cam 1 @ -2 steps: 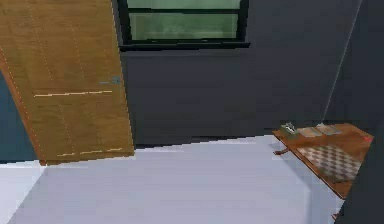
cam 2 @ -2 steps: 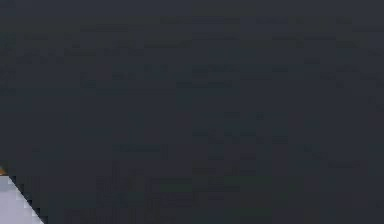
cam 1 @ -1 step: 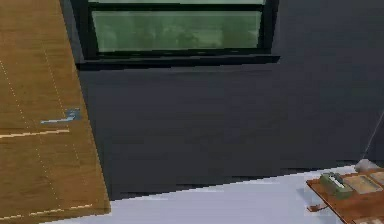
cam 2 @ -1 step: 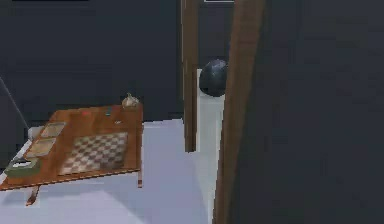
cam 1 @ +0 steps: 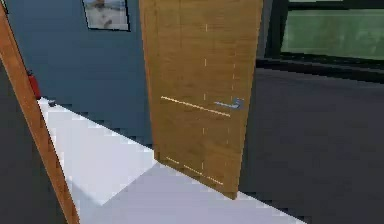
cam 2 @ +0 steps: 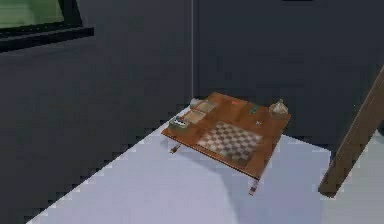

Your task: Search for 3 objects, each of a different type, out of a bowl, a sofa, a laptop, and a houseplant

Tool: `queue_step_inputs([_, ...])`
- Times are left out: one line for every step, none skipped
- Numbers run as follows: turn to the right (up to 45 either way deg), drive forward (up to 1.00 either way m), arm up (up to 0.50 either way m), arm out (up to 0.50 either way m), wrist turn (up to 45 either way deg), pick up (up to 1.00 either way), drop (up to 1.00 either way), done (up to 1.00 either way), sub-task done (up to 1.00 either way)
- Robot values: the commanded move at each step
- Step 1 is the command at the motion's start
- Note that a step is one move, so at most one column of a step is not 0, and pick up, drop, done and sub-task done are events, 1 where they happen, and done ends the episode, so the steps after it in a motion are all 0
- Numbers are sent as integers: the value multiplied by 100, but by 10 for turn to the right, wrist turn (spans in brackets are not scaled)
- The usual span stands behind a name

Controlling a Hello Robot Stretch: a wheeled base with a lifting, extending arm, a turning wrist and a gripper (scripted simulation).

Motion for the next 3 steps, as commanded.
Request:
queue_step_inputs([-390,0,0,0,0,0,0,0,0])
queue_step_inputs([0,35,0,0,0,0,0,0,0])
queue_step_inputs([210,0,0,0,0,0,0,0,0])
